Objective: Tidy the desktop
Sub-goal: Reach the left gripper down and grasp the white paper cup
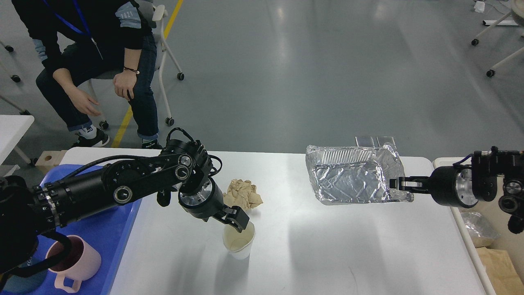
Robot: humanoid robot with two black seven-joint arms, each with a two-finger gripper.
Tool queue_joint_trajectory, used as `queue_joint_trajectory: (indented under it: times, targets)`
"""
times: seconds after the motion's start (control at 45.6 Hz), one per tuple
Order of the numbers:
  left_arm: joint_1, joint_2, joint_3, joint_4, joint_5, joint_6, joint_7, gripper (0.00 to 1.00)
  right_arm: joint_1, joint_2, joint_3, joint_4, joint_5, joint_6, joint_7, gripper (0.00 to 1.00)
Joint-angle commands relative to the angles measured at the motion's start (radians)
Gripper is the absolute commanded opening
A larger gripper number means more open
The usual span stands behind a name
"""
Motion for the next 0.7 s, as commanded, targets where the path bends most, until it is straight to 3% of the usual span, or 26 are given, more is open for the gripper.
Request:
queue_joint_trajectory:
  times: [0.0,0.395,0.571,0.68]
  targets:
    - [0.016,-0.001,0.011,0.002,0.031,0.013,0.001,1.00,0.000,0.001,0.000,0.000,0.000,-0.002,0.000,0.00]
    - [0.055,-0.004,0.014,0.000,0.078,0.061,0.001,0.96,0.000,0.000,-0.001,0.002,0.000,-0.002,0.000,0.00]
    - [0.059,-0.016,0.014,0.000,0.081,0.069,0.003,0.67,-0.011,-0.002,0.002,0.002,0.000,-0.002,0.000,0.00]
    - [0.059,-0.016,0.014,0.000,0.089,0.067,0.033,0.51,-0.014,-0.002,0.003,0.002,0.000,-0.002,0.000,0.00]
